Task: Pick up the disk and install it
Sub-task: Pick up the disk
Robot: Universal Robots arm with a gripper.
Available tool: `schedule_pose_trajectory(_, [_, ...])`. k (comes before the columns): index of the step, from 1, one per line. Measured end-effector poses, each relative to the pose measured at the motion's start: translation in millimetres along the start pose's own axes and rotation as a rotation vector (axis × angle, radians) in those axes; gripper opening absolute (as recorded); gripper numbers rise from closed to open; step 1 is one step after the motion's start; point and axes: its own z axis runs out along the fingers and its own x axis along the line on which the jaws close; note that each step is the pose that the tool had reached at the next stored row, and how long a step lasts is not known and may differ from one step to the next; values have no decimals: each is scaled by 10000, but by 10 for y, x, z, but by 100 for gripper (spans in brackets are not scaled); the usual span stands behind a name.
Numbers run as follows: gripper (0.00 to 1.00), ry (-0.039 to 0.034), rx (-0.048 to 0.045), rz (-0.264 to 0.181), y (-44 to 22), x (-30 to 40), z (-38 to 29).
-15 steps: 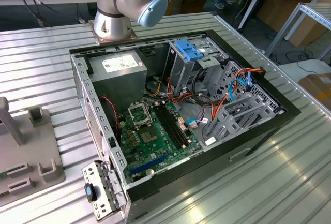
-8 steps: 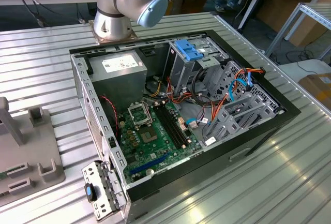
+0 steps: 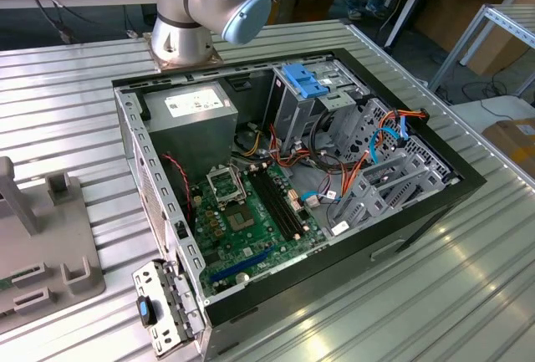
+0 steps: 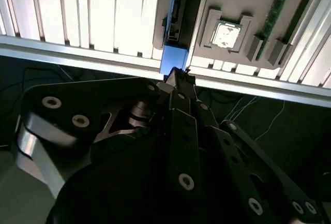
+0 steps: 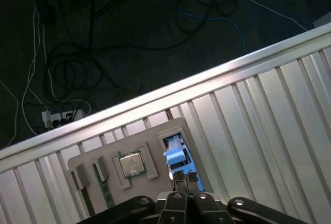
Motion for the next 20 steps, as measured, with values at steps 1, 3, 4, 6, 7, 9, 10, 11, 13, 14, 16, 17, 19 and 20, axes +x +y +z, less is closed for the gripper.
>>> schedule_pose_trajectory(1, [11, 15, 6, -403, 0, 0, 0])
schedule_pose_trajectory(3, [11, 31, 14, -832, 0, 0, 0])
schedule_pose_trajectory(4, [11, 44, 20, -1192, 0, 0, 0])
schedule_pose_trajectory(6, [11, 72, 34, -1950, 0, 0, 0])
schedule_pose_trajectory(7, [11, 96, 45, -2597, 0, 0, 0])
schedule_pose_trajectory(9, [11, 103, 48, -2786, 0, 0, 0])
schedule_pose_trajectory(10, [11, 103, 48, -2787, 0, 0, 0])
schedule_pose_trajectory(11, [11, 104, 48, -2787, 0, 0, 0])
schedule_pose_trajectory(13, [11, 104, 48, -2787, 0, 0, 0])
schedule_pose_trajectory(14, [11, 103, 48, -2787, 0, 0, 0])
schedule_pose_trajectory(16, [11, 104, 48, -2821, 0, 0, 0])
schedule_pose_trajectory(17, [11, 111, 53, -2998, 0, 0, 0])
schedule_pose_trajectory(19, [11, 122, 57, -3304, 0, 0, 0])
schedule_pose_trajectory(20, [11, 135, 63, -3634, 0, 0, 0])
